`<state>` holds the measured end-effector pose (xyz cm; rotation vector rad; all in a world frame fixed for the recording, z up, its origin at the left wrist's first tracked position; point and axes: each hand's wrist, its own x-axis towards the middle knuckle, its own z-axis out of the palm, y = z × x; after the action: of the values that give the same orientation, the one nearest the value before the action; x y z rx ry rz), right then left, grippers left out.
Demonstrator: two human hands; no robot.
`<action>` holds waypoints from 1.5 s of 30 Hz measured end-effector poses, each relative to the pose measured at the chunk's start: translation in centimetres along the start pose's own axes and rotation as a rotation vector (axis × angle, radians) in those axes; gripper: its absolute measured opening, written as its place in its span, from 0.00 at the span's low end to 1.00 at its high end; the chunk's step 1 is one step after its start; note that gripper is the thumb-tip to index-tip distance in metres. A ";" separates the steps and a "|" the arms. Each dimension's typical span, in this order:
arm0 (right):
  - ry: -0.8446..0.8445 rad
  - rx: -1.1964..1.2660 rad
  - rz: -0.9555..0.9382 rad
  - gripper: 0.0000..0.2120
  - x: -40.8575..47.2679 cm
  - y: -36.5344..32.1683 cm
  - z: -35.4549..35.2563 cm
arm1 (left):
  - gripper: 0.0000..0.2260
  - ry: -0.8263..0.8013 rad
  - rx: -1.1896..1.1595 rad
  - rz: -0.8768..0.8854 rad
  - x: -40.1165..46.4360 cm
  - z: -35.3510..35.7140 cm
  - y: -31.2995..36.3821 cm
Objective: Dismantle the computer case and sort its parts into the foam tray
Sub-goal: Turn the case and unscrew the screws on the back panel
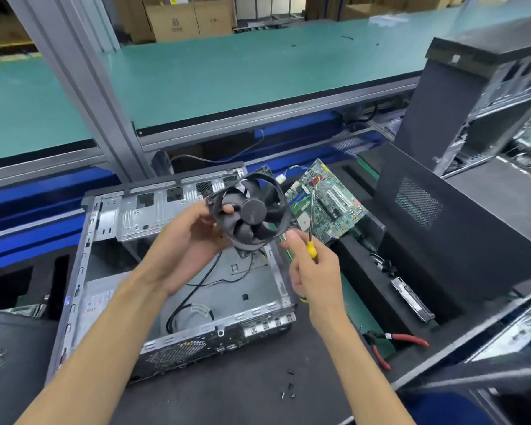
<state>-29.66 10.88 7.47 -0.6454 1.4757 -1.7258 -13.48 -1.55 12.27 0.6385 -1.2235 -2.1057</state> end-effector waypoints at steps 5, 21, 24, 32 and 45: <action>-0.042 0.310 0.041 0.09 0.2 -1.5 -4.6 | 0.10 -0.064 -0.026 -0.108 1.8 4.5 -2.6; 0.525 -0.641 -0.116 0.11 0.2 3.0 -24.1 | 0.09 -0.289 1.147 -0.106 11.2 18.9 -18.3; 0.551 -0.728 -0.037 0.13 0.5 4.4 -26.3 | 0.09 -0.289 1.194 -0.150 12.3 19.8 -20.8; 0.506 -0.925 0.227 0.12 1.8 7.6 -28.9 | 0.06 -0.317 1.290 -0.296 13.9 19.3 -23.9; 0.479 -0.876 0.123 0.08 3.8 5.6 -27.2 | 0.07 -0.335 1.275 -0.233 13.3 18.6 -22.2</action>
<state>-51.92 23.65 -3.90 -0.5565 2.5870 -1.1167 -41.03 8.40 -0.23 0.9700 -2.7924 -1.3775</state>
